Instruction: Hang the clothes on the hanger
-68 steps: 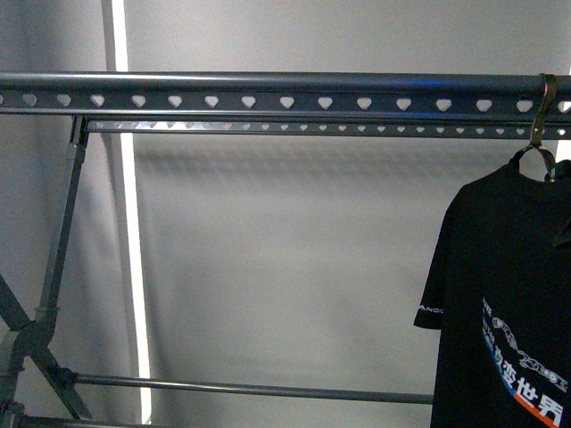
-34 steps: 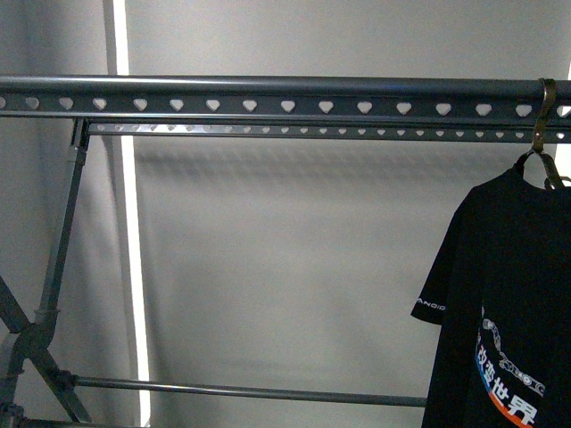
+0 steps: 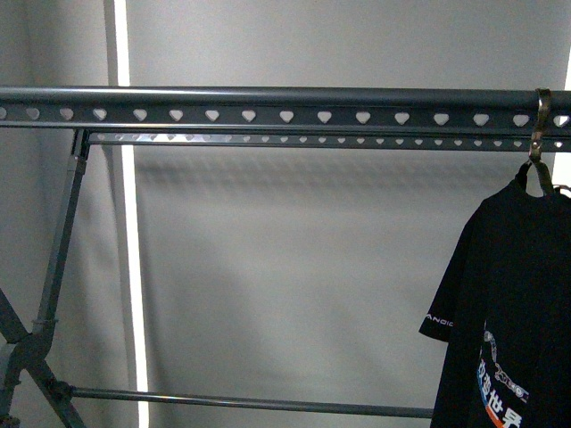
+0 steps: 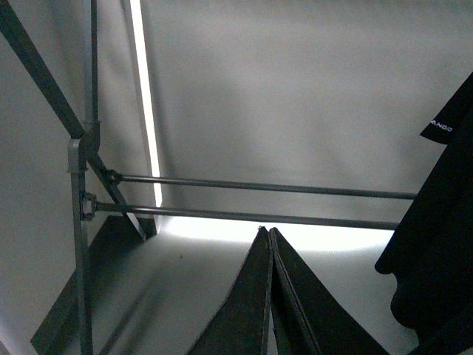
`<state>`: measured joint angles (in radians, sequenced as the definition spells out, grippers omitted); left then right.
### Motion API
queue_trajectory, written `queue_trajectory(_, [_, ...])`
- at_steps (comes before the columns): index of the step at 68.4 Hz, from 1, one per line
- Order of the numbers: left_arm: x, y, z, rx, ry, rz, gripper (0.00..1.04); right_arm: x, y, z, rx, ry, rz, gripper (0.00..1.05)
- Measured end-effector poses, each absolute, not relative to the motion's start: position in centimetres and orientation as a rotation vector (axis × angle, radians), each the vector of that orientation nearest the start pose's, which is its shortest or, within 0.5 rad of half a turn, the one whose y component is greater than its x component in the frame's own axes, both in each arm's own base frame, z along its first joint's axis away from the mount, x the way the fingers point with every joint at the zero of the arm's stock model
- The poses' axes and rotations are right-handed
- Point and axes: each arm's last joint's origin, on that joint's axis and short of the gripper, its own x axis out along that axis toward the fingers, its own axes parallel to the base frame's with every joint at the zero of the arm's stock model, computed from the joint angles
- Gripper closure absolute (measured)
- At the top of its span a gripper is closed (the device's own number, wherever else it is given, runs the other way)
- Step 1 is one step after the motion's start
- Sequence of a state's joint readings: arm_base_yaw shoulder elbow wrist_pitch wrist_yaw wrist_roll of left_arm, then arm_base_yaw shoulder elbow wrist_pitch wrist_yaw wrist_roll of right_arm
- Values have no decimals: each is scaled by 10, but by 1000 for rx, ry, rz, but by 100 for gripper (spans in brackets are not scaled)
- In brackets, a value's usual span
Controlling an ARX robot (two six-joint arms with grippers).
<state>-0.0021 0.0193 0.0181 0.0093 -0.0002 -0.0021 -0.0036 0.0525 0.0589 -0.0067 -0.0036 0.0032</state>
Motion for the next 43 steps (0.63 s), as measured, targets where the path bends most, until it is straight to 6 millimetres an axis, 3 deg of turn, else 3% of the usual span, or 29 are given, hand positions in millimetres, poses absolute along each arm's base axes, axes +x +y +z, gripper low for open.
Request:
queue_trajectory(16, [97,0,170,-3,-17,-2,101,98,0,165,0,2,0,102])
queue_trajectory(30, [97,0,170,-3,-18,-2,100,98,0,165,0,2,0,102])
queue_trajectory(40, [97,0,170,-3,-18,-2,72,98,0,165,0,2,0,102])
queue_trajectory(43, [97,0,170,-3,-18,-2,61,98,0,165,-1,2,0,95])
